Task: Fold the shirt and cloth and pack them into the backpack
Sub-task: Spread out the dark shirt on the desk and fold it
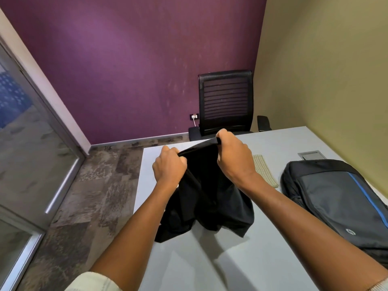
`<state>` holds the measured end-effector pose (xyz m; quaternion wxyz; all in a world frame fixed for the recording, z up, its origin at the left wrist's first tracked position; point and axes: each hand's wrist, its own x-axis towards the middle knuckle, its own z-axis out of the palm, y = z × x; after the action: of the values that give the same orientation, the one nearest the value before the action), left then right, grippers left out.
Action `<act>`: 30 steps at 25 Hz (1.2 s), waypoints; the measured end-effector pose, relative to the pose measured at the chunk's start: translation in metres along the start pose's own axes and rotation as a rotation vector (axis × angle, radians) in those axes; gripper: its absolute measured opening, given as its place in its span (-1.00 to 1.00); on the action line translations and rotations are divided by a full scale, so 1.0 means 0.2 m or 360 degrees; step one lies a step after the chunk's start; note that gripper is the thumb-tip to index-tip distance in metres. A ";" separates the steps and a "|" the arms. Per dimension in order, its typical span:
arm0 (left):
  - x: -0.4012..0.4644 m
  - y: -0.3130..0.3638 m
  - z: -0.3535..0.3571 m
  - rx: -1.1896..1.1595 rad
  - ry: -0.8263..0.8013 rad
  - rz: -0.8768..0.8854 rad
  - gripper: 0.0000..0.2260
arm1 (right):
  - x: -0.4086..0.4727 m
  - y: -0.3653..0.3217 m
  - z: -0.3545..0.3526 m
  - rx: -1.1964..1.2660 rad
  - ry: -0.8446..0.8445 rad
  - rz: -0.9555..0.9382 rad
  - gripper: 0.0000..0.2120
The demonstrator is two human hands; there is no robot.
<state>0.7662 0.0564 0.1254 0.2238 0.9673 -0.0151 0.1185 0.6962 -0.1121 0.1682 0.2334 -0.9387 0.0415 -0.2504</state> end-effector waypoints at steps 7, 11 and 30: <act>0.06 -0.24 0.01 0.0308 -0.0337 -0.0325 -0.89 | 0.07 0.02 -0.16 -0.0009 0.0282 -0.0064 -0.87; 0.13 -0.39 0.01 -0.0819 -0.0433 -0.0984 -0.72 | 0.12 0.07 -0.24 -0.0012 0.0455 0.0010 -0.84; 0.41 0.02 -0.61 -0.1404 0.0734 -0.0165 -0.73 | 0.15 0.57 -0.20 -0.0295 0.0223 0.0582 -0.90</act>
<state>0.8179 0.1082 0.2519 0.6146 0.7287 0.0342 0.3003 0.7077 -0.2367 0.1600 0.1842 -0.9132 0.2501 -0.2637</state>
